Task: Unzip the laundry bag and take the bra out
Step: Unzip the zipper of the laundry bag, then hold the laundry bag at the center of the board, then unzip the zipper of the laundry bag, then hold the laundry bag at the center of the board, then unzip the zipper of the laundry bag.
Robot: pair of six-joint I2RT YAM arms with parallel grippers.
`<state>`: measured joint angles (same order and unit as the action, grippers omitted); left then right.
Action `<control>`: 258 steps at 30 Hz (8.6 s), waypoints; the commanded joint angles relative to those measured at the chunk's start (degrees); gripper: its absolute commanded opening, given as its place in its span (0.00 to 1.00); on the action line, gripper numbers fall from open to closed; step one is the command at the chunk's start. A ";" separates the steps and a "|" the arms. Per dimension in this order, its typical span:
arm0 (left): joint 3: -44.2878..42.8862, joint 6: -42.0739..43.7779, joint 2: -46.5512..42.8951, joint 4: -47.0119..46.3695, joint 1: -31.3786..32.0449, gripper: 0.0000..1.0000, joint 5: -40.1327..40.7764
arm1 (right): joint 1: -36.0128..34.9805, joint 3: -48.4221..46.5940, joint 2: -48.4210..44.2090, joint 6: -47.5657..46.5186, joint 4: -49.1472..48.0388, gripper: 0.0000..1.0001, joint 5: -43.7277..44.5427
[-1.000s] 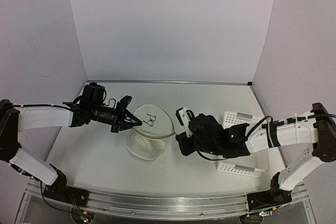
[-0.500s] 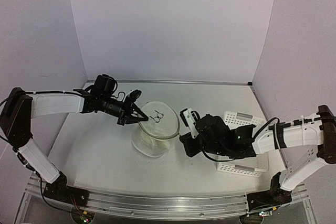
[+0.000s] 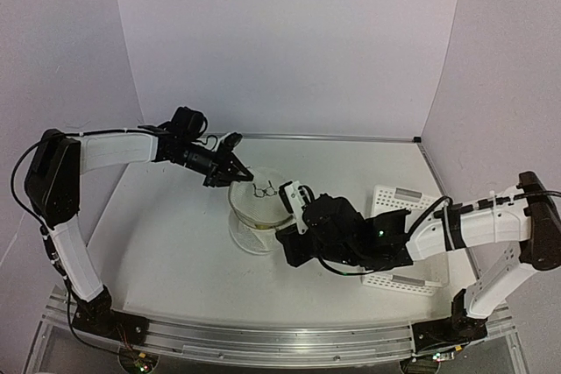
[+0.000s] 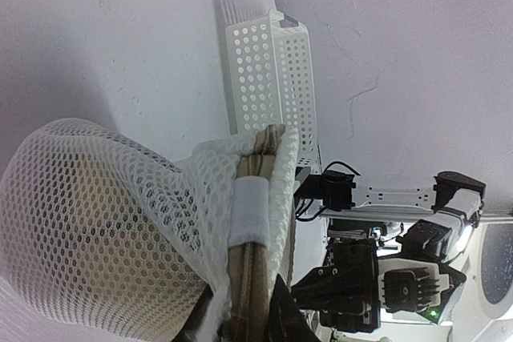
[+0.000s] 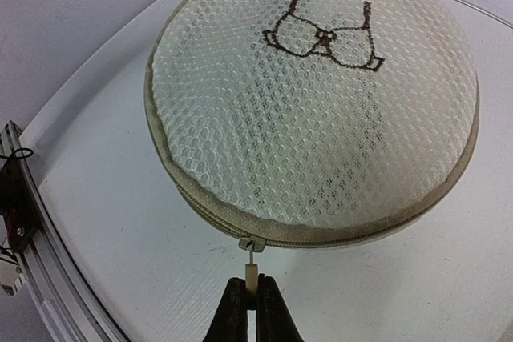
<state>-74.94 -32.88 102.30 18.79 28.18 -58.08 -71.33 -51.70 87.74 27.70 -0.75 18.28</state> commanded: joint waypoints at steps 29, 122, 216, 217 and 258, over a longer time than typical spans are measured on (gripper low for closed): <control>19.73 -12.74 -30.25 5.30 -4.22 0.76 16.76 | -0.44 -22.15 15.88 2.61 4.57 0.00 2.57; 5.06 -0.68 -4.54 0.19 -1.08 0.00 3.97 | 11.96 2.81 -10.47 -11.10 4.71 0.00 -6.33; 37.32 -59.58 -13.32 -54.09 10.67 0.66 21.96 | 2.66 -7.82 3.75 10.50 -3.59 0.00 -0.04; 36.91 -59.64 -12.64 -54.23 10.86 0.66 21.96 | 2.68 -7.62 3.51 10.59 -3.63 0.00 0.05; 36.57 -48.30 -12.40 -55.86 8.08 0.00 9.57 | 4.10 5.62 -6.27 7.51 1.81 0.00 6.39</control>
<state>-37.69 -86.26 91.42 -34.59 37.78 -41.98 -68.69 -48.03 84.99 36.60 -1.04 20.62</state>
